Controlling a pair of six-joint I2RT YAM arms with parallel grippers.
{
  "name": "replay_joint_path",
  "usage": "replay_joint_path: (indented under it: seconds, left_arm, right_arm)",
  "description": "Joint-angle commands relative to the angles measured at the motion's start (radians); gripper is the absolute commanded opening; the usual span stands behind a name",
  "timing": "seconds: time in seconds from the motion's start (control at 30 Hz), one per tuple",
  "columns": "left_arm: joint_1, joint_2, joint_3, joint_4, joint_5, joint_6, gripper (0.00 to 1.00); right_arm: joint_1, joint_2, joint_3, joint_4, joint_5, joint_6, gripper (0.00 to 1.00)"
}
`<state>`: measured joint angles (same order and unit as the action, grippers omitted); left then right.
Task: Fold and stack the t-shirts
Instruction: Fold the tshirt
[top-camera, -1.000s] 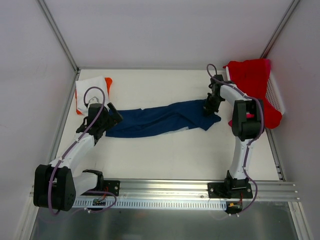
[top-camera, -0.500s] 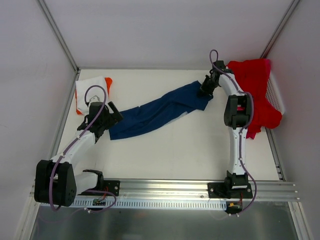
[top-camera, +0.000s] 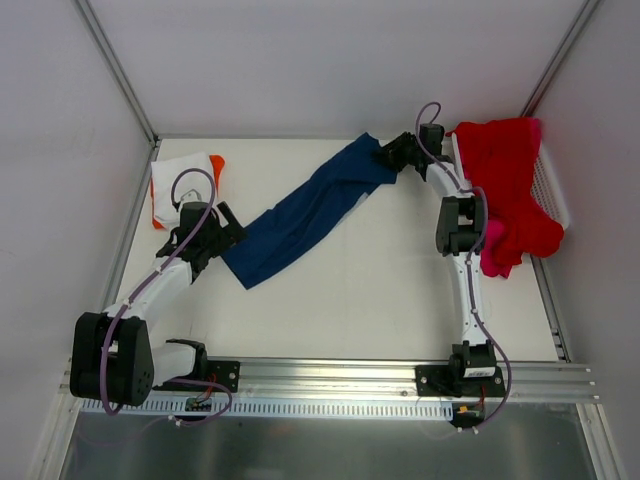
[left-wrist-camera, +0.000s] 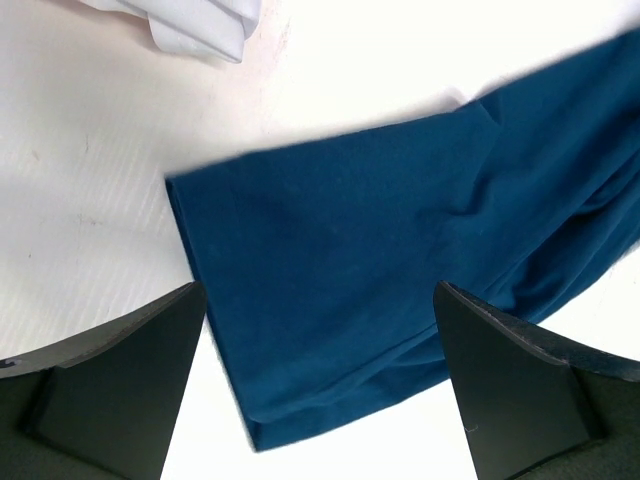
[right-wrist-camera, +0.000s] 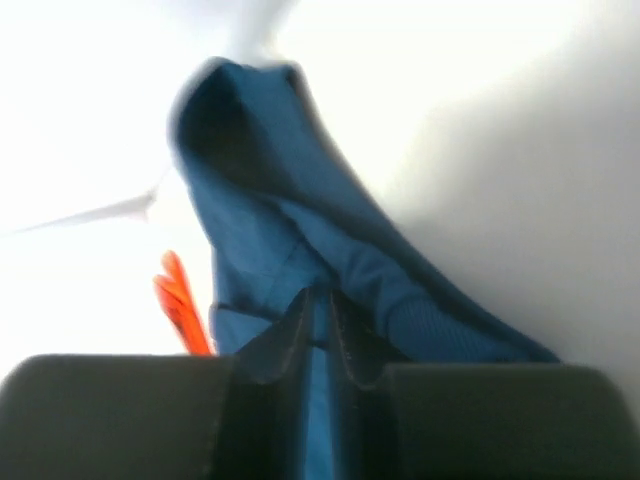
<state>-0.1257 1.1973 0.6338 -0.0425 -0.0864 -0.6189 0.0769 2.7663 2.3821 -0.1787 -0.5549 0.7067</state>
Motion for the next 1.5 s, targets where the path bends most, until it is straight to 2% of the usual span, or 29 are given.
replay_joint_path:
  seconds: [0.0,0.07,0.1,0.2,0.3,0.53,0.57,0.67,0.77,0.83,0.87,0.9,0.93,1.07,1.23,1.47]
  left_arm:
    - [-0.015,-0.002,0.015,0.027,-0.024,0.024,0.99]
    - [-0.017,0.001,0.015,0.029,-0.024,0.027,0.99]
    - [-0.018,-0.004,0.012,0.027,-0.024,0.025,0.99]
    - [-0.023,-0.021,0.003,0.027,-0.023,0.019,0.99]
    - [-0.028,-0.048,-0.008,0.029,-0.013,0.012,0.99]
    - [-0.046,-0.192,-0.063,0.027,0.017,-0.025,0.99]
    - [-0.048,-0.211,-0.068,0.027,0.017,-0.025,0.99]
    - [-0.055,-0.274,-0.083,0.021,0.023,-0.013,0.99]
    - [-0.057,-0.329,-0.085,-0.009,0.033,-0.013,0.99]
    - [-0.057,-0.372,-0.094,-0.02,0.037,-0.027,0.99]
    - [-0.058,-0.386,-0.1,-0.025,0.046,-0.033,0.99]
    - [-0.058,-0.413,-0.111,-0.03,0.054,-0.042,0.99]
    - [-0.061,-0.424,-0.114,-0.034,0.066,-0.047,0.99]
    - [-0.066,-0.51,-0.129,-0.085,0.083,-0.053,0.99]
    - [-0.066,-0.613,-0.14,-0.157,0.074,-0.032,0.99]
    - [-0.066,-0.746,-0.138,-0.246,0.05,-0.005,0.99]
  right_arm:
    - [0.027,0.137,0.107,0.333,0.105,0.183,0.38]
    - [0.03,0.151,0.126,0.493,0.121,0.201,0.65]
    - [0.032,0.13,0.114,0.555,0.133,0.195,0.84]
    - [0.034,0.053,0.016,0.626,0.122,0.154,1.0]
    - [0.035,-0.094,-0.113,0.705,0.089,0.128,0.99]
    - [0.057,-0.482,-0.394,0.729,0.004,0.106,1.0]
    - [0.066,-0.579,-0.429,0.729,-0.002,0.096,1.0]
    - [0.141,-0.77,-0.526,0.606,0.004,-0.021,0.99]
    - [0.226,-0.896,-0.573,0.295,0.077,-0.15,0.99]
    - [0.28,-0.916,-0.624,0.216,0.104,-0.188,0.99]
    - [0.335,-0.916,-0.65,0.187,0.107,-0.191,0.83]
    - [0.366,-0.912,-0.723,0.194,0.11,-0.187,0.56]
    - [0.421,-0.903,-0.759,0.203,0.122,-0.165,0.01]
    - [0.559,-0.785,-0.883,0.303,0.174,-0.141,0.01]
    - [0.711,-0.63,-0.833,0.314,0.288,-0.136,0.0]
    - [0.791,-0.504,-0.779,0.354,0.322,-0.081,0.0]
